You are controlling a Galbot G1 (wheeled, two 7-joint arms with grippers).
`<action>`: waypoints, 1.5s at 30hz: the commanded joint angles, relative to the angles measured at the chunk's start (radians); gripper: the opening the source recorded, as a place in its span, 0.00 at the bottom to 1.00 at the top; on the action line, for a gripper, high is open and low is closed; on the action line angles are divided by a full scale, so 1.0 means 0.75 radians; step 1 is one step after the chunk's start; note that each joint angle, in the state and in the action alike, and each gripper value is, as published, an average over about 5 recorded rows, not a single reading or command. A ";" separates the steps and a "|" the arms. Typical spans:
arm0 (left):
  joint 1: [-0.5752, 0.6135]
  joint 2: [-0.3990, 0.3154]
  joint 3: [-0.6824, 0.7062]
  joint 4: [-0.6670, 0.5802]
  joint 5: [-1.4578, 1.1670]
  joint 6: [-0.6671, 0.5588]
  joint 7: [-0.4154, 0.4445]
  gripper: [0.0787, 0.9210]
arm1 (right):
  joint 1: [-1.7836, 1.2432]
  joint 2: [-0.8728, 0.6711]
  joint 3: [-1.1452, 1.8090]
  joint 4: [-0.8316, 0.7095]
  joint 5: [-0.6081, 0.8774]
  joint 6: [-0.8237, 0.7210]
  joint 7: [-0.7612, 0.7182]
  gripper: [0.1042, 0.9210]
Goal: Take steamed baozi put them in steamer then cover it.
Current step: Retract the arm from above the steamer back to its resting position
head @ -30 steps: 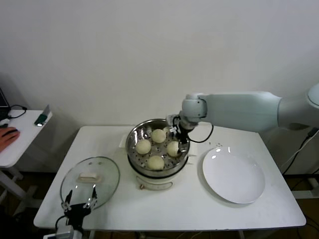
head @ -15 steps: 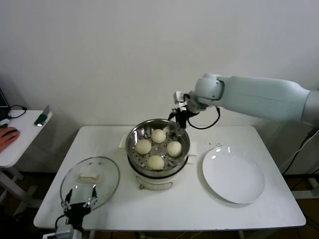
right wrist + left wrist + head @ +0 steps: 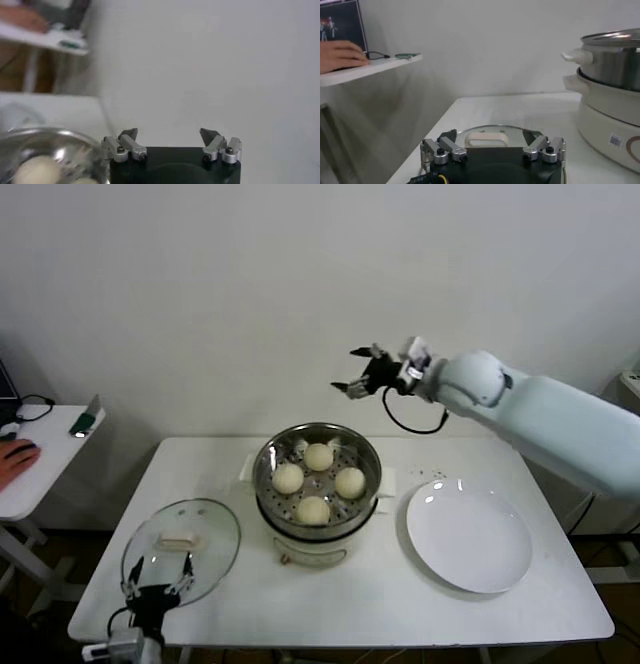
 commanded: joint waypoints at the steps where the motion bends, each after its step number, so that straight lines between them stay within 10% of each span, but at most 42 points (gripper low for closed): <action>1: -0.014 0.019 -0.010 -0.005 0.030 0.017 0.012 0.88 | -1.151 -0.265 1.133 0.257 -0.188 0.160 0.319 0.88; 13: -0.006 0.041 -0.020 -0.009 0.146 -0.049 -0.051 0.88 | -2.086 0.155 1.890 0.339 -0.505 0.606 0.163 0.88; 31: 0.082 0.252 -0.207 -0.128 0.991 -0.283 -0.247 0.88 | -2.534 0.592 1.932 0.318 -0.663 0.855 0.125 0.88; 38: 0.088 0.291 -0.136 0.111 1.546 -0.185 -0.630 0.88 | -2.547 0.636 1.899 0.283 -0.666 0.861 0.155 0.88; 45: -0.011 0.276 -0.111 0.403 1.759 -0.217 -0.635 0.88 | -2.540 0.661 1.871 0.283 -0.678 0.875 0.157 0.88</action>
